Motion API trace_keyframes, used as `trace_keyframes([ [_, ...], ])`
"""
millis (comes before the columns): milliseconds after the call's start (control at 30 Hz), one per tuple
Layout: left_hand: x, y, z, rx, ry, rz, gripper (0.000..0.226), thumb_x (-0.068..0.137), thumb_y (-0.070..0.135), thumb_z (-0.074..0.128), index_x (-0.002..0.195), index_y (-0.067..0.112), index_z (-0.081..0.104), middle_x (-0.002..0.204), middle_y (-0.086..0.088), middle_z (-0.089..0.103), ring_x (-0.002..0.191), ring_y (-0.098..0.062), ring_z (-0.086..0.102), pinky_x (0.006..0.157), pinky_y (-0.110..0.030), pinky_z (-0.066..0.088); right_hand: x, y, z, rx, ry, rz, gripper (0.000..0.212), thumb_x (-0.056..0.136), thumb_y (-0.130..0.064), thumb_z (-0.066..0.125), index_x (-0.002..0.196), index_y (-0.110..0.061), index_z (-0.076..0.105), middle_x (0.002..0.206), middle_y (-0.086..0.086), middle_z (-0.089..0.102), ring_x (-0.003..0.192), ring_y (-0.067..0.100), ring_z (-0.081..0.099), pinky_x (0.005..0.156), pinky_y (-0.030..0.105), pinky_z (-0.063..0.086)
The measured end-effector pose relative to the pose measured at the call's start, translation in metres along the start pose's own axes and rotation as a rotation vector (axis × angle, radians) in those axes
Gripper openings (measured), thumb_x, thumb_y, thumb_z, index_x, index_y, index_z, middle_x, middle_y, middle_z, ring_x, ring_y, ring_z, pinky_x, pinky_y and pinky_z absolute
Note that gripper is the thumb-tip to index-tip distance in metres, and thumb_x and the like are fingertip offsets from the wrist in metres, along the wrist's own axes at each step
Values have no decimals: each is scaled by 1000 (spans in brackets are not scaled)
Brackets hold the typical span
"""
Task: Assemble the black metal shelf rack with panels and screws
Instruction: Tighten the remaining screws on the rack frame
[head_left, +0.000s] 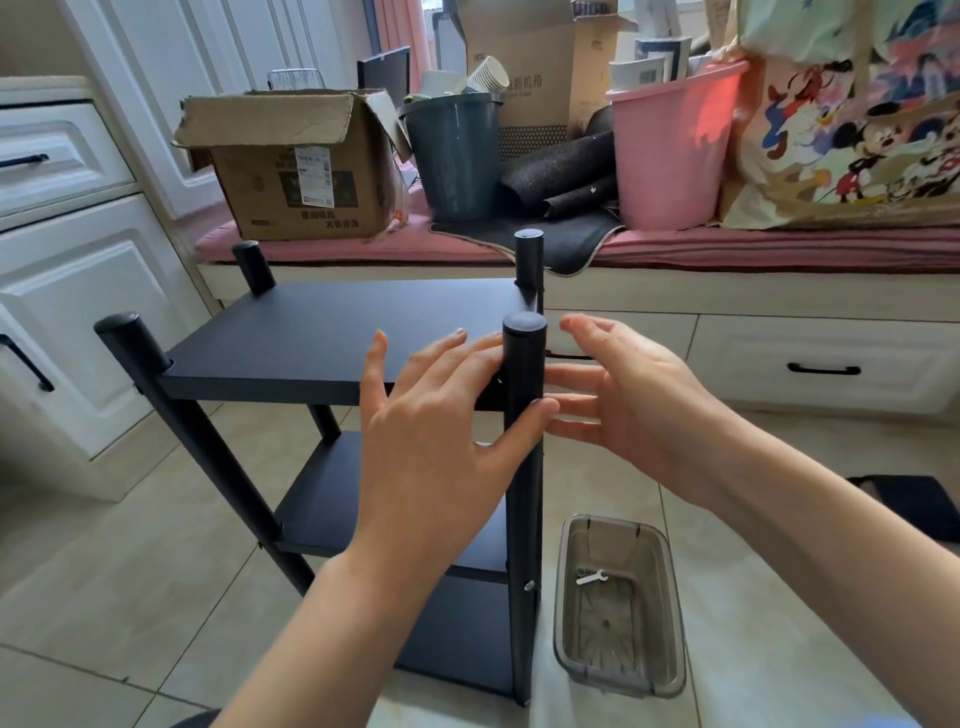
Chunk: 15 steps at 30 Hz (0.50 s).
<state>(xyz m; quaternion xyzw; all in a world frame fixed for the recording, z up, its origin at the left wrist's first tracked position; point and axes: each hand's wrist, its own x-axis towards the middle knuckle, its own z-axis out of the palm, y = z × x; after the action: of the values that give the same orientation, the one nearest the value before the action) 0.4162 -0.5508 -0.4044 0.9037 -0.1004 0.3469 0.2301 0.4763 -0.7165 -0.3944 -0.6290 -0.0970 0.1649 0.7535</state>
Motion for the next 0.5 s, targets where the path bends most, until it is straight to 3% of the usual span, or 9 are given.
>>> trace_keyframes([
  [100,0,1,-1,1,4,-9,51,86,57,57,119,21,72,124,5,70,127,-17,59,121,-56,19,8,-2,14,77,-5,73,41,99,-46,51,116,-12,64,103,11,76,92,27,73,80,36,58],
  [200,1,3,-1,12,8,-17,52,85,56,56,117,19,71,121,2,72,125,-19,61,118,-59,24,13,3,27,99,-97,92,37,97,-42,57,87,-14,79,96,13,76,94,30,73,74,37,58],
  [267,1,4,-1,17,11,-23,47,85,54,61,114,19,71,118,1,73,123,-21,62,118,-58,24,15,6,27,134,-136,75,30,96,-34,60,88,-12,79,97,14,76,95,31,73,77,39,59],
  [367,0,6,-1,10,28,-25,37,82,44,69,107,17,70,111,1,74,119,-23,64,118,-55,20,16,6,23,146,-200,61,33,94,-32,61,107,-4,73,101,14,75,100,30,72,84,42,57],
  [500,-2,5,-2,27,28,-10,41,86,50,61,109,18,70,113,2,73,119,-19,64,120,-59,18,17,4,19,98,-229,50,25,92,-29,62,98,-10,78,94,9,75,98,26,72,101,56,48],
])
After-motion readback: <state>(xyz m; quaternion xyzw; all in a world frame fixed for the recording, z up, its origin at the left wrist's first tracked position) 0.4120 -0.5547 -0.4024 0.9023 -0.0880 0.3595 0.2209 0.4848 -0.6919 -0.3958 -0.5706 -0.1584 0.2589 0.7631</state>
